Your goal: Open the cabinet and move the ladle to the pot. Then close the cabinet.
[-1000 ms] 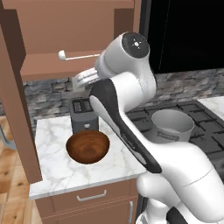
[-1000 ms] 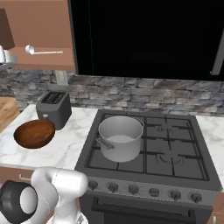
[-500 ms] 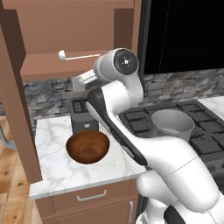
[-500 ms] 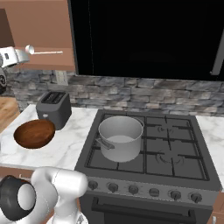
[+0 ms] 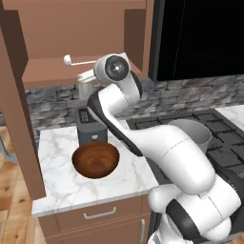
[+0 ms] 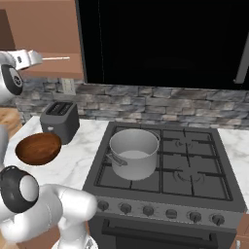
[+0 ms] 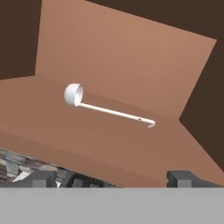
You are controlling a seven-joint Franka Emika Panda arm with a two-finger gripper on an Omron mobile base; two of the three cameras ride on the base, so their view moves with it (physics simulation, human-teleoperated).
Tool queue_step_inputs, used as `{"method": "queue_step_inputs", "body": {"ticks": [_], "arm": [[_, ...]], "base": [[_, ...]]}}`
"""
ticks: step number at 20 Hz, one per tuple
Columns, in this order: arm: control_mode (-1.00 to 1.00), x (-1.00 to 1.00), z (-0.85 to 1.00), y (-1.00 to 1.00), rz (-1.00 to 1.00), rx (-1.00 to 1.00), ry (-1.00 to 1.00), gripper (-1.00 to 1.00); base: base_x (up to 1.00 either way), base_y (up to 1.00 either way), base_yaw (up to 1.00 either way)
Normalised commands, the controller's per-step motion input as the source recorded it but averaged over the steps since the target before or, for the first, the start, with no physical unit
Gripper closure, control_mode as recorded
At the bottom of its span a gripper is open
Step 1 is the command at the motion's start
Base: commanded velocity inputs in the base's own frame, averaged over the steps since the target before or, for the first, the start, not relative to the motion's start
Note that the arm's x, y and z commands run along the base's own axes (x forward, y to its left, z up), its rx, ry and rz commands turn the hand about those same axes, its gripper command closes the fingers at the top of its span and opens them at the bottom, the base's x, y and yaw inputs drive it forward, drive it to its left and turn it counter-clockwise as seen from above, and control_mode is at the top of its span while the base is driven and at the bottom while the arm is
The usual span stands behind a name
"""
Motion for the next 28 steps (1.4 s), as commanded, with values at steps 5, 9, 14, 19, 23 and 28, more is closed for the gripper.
{"method": "queue_step_inputs", "body": {"ticks": [5,9,14,19,23,28], "arm": [[-1.0,0.41,0.13,0.27,-0.04,0.01,0.0,-1.0],[-1.0,0.21,0.04,0.23,-0.02,0.02,0.02,-1.0],[-1.0,0.03,0.0,0.01,0.0,0.05,0.02,-1.0],[-1.0,0.1,0.0,0.0,0.0,0.08,0.0,-1.0],[-1.0,0.24,0.0,0.0,0.0,0.08,0.0,-1.0],[-1.0,0.2,0.0,0.02,0.0,0.08,0.0,-1.0]], "base": [[0.0,0.0,0.0],[0.0,0.0,0.0],[0.0,0.0,0.0],[0.0,0.0,0.0],[0.0,0.0,0.0],[0.0,0.0,0.0]]}}
